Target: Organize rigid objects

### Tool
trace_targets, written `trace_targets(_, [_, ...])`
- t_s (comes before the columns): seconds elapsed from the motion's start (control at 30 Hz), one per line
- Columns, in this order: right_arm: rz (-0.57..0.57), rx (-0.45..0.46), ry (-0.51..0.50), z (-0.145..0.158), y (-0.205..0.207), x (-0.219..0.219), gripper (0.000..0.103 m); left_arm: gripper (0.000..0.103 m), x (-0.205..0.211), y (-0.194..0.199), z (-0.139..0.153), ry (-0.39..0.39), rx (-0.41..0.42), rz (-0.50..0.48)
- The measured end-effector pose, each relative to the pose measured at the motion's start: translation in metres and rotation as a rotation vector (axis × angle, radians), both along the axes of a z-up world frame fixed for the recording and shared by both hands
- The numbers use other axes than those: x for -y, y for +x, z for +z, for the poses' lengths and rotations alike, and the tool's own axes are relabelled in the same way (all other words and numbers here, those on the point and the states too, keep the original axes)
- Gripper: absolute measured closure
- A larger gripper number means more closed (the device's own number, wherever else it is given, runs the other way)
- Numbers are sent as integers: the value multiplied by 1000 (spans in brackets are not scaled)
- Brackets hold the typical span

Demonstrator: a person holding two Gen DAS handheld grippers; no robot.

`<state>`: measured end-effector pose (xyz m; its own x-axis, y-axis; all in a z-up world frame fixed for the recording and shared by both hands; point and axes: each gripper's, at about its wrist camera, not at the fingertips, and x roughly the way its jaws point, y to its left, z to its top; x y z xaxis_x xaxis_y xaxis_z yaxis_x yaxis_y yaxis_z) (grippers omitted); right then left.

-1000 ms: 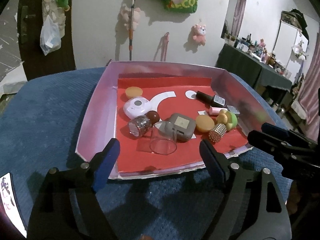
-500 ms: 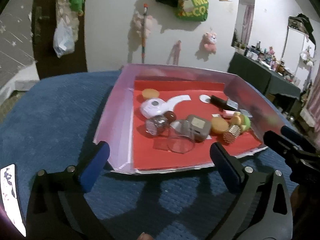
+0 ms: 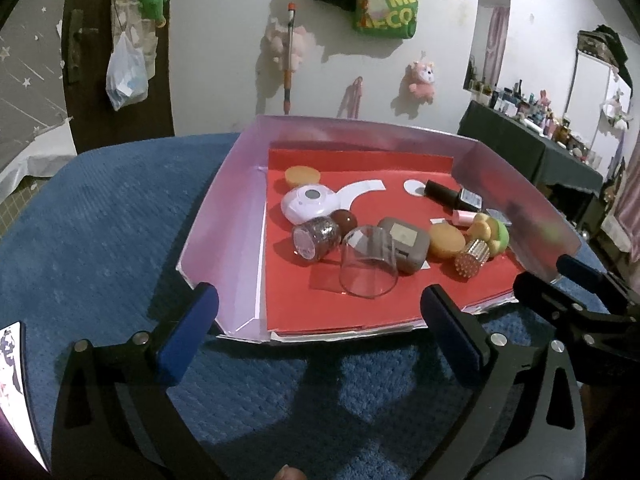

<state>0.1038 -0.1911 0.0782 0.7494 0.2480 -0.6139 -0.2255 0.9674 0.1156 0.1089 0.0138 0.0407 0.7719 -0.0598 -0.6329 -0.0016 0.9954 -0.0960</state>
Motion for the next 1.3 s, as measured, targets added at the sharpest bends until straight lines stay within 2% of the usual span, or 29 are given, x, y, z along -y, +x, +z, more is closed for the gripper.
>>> trace_targets(0.5, [12,-7,6,0,1,0,3,0,6,-2,-1,21,-7,-5])
trace_targets(0.93, [37,38,54,30,-23,6,0,0,7,-26,20,-9,30,-30])
trace_targets(1.3, [73,-17,53,26,-46,12,0,0,16,-48,10,-13,-20,-43])
